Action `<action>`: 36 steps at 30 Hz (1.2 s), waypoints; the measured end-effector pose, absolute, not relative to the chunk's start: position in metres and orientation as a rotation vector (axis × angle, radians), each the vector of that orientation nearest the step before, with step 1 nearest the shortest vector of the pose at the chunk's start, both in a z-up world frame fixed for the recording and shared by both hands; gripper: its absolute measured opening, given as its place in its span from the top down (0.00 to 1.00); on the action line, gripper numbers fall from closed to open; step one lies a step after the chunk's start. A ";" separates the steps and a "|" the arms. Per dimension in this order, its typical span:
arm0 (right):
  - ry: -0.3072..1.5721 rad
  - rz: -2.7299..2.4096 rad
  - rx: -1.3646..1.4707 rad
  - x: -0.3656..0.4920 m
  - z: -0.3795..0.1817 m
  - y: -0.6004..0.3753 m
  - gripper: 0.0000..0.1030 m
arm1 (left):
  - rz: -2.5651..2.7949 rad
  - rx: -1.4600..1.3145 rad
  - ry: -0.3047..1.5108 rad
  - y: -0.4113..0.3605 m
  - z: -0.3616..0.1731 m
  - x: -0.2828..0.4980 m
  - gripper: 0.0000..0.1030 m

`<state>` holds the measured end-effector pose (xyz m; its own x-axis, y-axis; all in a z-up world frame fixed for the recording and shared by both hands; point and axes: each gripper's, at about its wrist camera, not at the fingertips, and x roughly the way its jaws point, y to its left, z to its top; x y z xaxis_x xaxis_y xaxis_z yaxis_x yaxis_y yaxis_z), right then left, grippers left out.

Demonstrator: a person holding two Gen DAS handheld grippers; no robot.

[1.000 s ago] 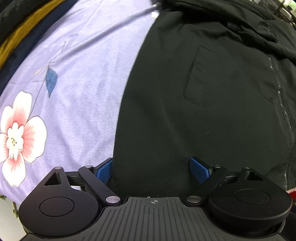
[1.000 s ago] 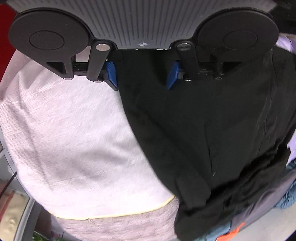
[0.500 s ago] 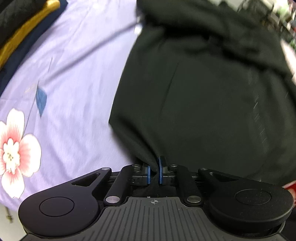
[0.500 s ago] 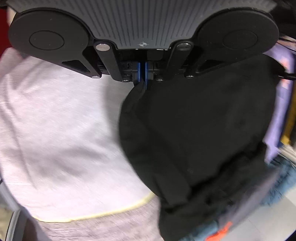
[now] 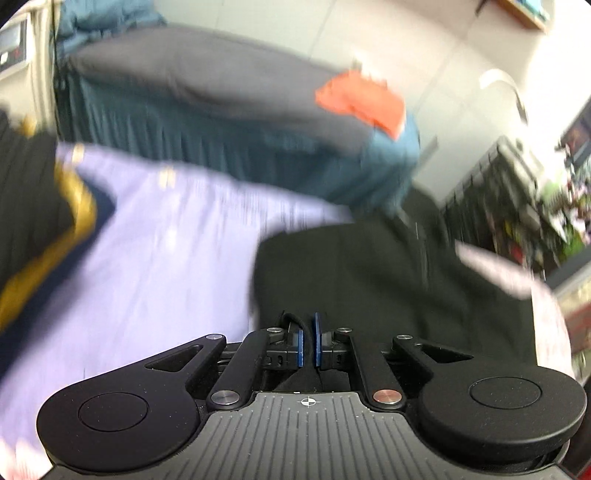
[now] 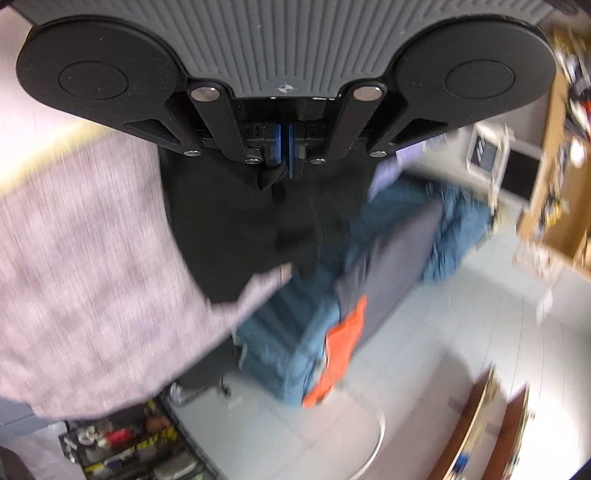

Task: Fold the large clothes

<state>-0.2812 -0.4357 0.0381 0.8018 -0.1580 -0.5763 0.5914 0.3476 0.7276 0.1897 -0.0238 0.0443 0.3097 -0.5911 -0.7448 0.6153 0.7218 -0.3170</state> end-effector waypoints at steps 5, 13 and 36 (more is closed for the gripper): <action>0.358 -0.661 1.124 -0.221 0.013 -0.543 0.95 | -0.729 -0.021 0.980 -0.104 0.020 0.273 0.59; 0.481 -0.863 1.075 -0.137 -0.065 -0.596 0.95 | -0.573 0.061 1.132 -0.181 -0.070 0.324 0.55; 0.384 -1.084 0.859 -0.150 -0.035 -0.539 0.09 | -0.696 0.121 0.981 -0.099 -0.013 0.288 0.00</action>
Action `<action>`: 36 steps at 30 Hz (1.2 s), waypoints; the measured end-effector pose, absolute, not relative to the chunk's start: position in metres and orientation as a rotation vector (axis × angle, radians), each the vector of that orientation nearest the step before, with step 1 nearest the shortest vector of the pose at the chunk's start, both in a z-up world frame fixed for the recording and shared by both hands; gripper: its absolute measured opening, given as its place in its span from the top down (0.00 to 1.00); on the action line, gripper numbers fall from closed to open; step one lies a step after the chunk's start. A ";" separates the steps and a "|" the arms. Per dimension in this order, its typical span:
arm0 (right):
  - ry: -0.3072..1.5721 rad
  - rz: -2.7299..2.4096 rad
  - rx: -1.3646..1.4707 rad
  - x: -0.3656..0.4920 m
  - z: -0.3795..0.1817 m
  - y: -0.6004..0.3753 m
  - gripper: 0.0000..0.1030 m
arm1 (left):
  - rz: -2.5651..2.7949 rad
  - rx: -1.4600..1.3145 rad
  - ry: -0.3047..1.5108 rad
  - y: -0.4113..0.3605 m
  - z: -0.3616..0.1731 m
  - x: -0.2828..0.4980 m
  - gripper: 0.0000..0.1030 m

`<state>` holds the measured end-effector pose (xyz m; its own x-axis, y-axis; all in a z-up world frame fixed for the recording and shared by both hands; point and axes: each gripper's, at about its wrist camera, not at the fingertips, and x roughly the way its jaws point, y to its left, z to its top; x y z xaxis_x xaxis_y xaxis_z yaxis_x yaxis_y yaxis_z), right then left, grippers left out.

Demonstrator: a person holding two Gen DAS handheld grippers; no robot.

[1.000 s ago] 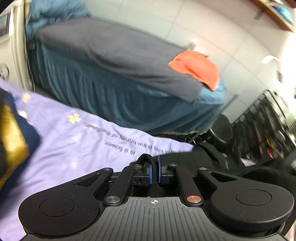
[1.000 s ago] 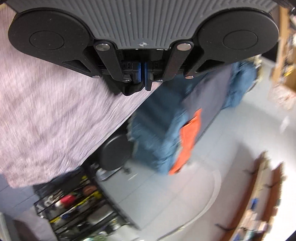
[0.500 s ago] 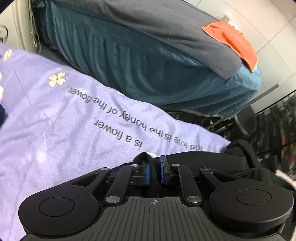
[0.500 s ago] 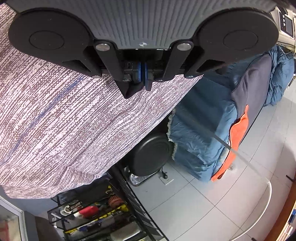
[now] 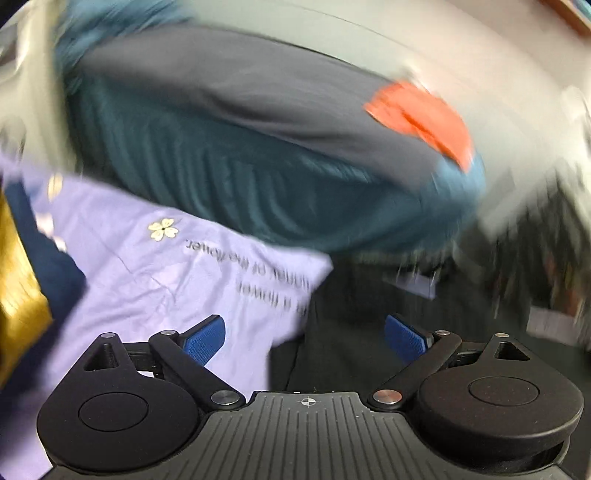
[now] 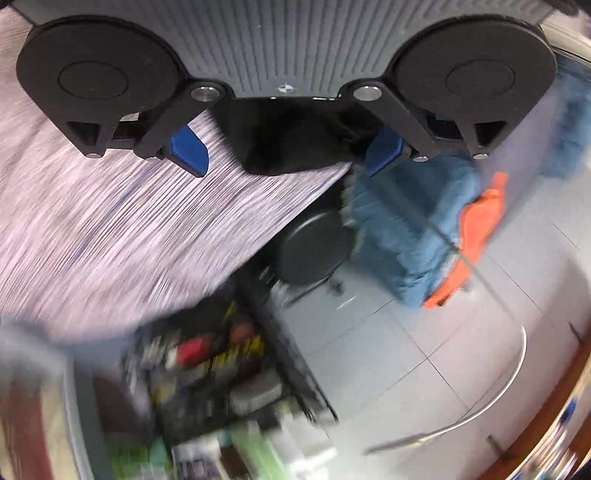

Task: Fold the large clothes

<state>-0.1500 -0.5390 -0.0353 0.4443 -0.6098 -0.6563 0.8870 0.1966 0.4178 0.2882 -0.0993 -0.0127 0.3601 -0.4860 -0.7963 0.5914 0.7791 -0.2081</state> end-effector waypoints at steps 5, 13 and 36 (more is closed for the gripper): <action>0.582 -0.944 0.595 -0.137 -0.023 -0.476 0.09 | -0.757 0.277 1.027 -0.084 -0.042 0.221 0.00; 0.758 -0.901 0.715 -0.190 -0.066 -0.417 0.34 | -0.782 0.200 1.134 -0.051 -0.086 0.191 0.00; 0.903 -0.976 0.634 -0.181 -0.057 -0.407 0.53 | -0.648 0.423 1.017 -0.035 -0.049 0.177 0.00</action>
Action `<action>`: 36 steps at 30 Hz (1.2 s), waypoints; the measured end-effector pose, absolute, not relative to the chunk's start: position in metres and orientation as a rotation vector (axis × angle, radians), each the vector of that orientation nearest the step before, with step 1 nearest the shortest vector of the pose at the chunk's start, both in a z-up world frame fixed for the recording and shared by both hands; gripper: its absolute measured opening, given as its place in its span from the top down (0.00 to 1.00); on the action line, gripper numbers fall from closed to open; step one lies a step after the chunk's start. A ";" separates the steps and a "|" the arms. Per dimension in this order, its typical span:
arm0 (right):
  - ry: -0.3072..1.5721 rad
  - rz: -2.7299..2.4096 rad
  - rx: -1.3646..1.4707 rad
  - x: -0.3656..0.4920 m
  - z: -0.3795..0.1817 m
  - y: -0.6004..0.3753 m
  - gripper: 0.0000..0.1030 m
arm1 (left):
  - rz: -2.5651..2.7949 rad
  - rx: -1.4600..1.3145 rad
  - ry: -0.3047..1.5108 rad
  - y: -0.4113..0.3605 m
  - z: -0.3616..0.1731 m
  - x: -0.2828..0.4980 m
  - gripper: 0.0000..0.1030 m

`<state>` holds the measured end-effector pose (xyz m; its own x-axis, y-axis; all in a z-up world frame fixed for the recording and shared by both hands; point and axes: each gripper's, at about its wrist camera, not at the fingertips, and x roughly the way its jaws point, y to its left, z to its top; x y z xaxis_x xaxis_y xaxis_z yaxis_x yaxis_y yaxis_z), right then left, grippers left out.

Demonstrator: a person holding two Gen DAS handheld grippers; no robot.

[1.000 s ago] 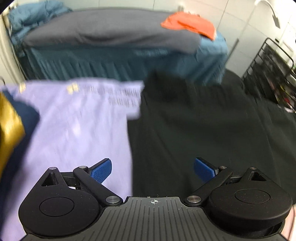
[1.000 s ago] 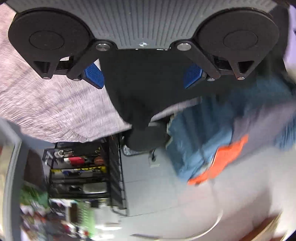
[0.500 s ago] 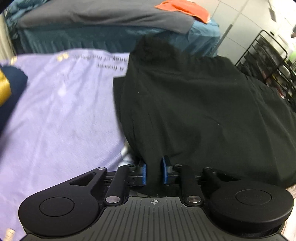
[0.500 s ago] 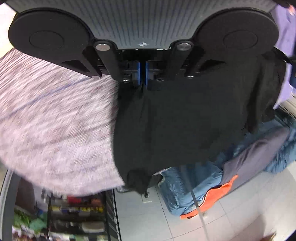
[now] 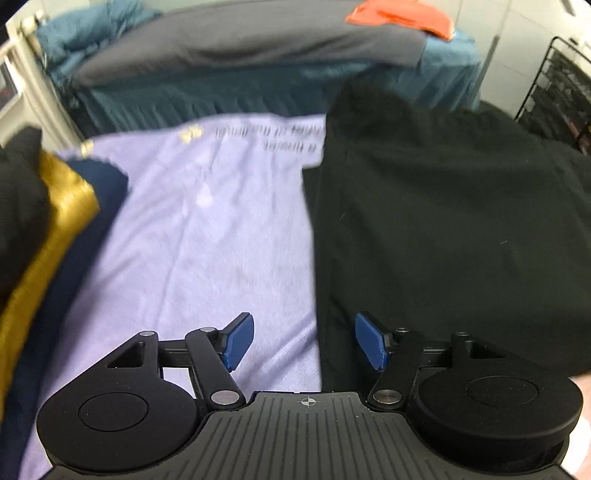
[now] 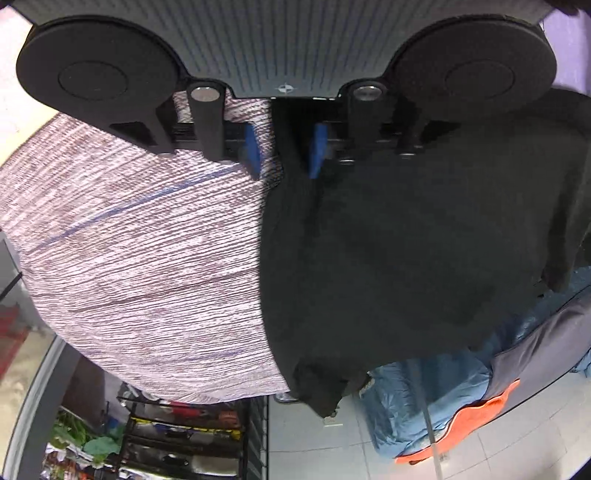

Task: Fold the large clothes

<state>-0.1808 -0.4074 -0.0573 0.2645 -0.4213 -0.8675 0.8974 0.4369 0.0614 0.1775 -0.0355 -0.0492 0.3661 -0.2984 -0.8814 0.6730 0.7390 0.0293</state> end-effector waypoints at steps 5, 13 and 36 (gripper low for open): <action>0.869 -0.971 0.647 -0.192 -0.052 -0.401 0.38 | -0.758 0.473 0.924 -0.067 -0.028 0.137 0.00; 0.771 -0.946 0.814 -0.203 -0.048 -0.383 0.23 | -0.927 0.552 0.869 -0.139 -0.025 0.073 0.00; 0.165 -0.880 1.567 -0.227 -0.152 -0.379 0.26 | -0.937 0.766 0.973 -0.233 -0.099 0.026 0.00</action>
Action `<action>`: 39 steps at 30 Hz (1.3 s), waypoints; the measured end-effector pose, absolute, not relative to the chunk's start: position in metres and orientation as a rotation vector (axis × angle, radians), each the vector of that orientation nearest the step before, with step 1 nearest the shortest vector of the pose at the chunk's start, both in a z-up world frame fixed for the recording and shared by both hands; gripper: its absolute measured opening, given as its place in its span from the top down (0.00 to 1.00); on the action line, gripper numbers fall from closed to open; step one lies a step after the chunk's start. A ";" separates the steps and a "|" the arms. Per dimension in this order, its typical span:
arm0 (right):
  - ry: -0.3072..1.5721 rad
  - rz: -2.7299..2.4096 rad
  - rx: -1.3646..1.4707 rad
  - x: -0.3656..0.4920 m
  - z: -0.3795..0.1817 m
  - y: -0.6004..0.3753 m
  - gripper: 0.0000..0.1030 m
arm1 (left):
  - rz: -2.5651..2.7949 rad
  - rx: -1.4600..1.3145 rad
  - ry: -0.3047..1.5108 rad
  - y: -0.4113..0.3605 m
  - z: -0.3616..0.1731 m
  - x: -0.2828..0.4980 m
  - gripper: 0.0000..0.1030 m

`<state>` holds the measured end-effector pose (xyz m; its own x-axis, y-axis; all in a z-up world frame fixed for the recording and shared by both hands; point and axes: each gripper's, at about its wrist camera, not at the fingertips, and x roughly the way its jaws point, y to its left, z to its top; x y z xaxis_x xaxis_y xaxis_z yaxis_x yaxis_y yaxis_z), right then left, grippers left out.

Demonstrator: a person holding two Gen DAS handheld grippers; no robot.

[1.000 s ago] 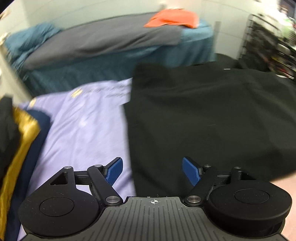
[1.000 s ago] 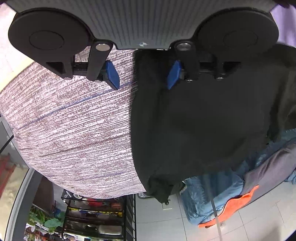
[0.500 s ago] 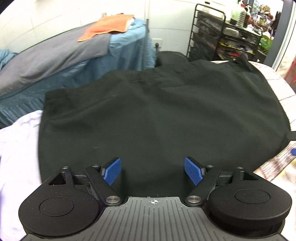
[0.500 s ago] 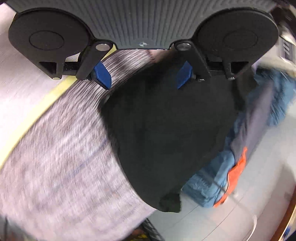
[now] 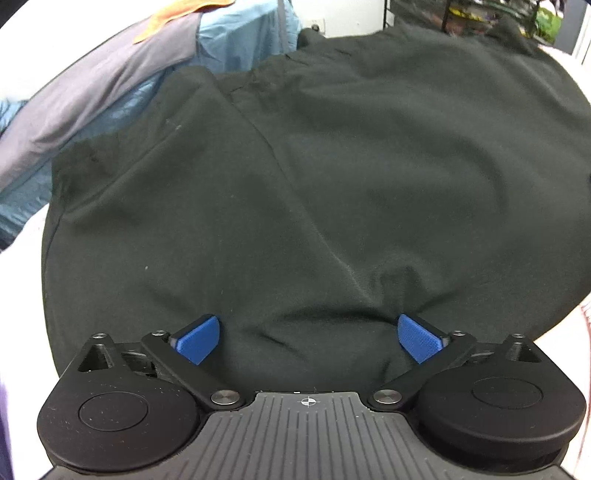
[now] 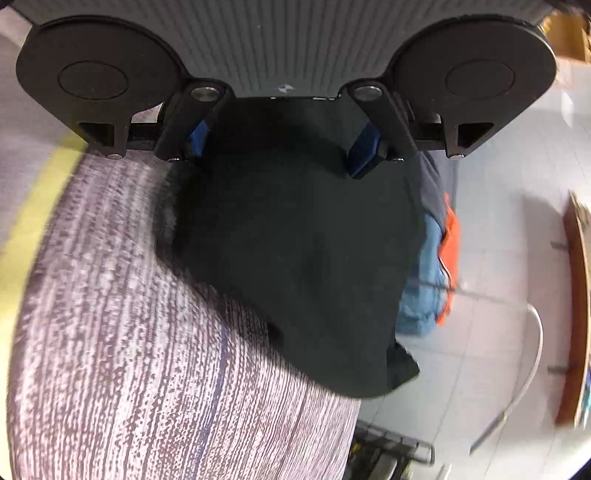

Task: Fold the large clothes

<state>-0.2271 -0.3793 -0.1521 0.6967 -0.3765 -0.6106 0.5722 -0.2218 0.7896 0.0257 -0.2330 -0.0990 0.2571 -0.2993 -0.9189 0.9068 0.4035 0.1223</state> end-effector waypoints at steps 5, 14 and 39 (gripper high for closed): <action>0.189 -0.888 1.530 -0.215 -0.141 -0.386 0.68 | -0.949 0.799 0.888 -0.235 -0.080 0.009 0.00; 0.487 -0.671 1.440 -0.184 -0.082 -0.431 0.79 | -1.333 0.976 0.447 -0.218 -0.043 -0.097 0.00; 0.509 -0.571 1.732 -0.238 -0.111 -0.496 0.17 | -1.395 1.015 0.337 -0.305 -0.062 -0.164 0.32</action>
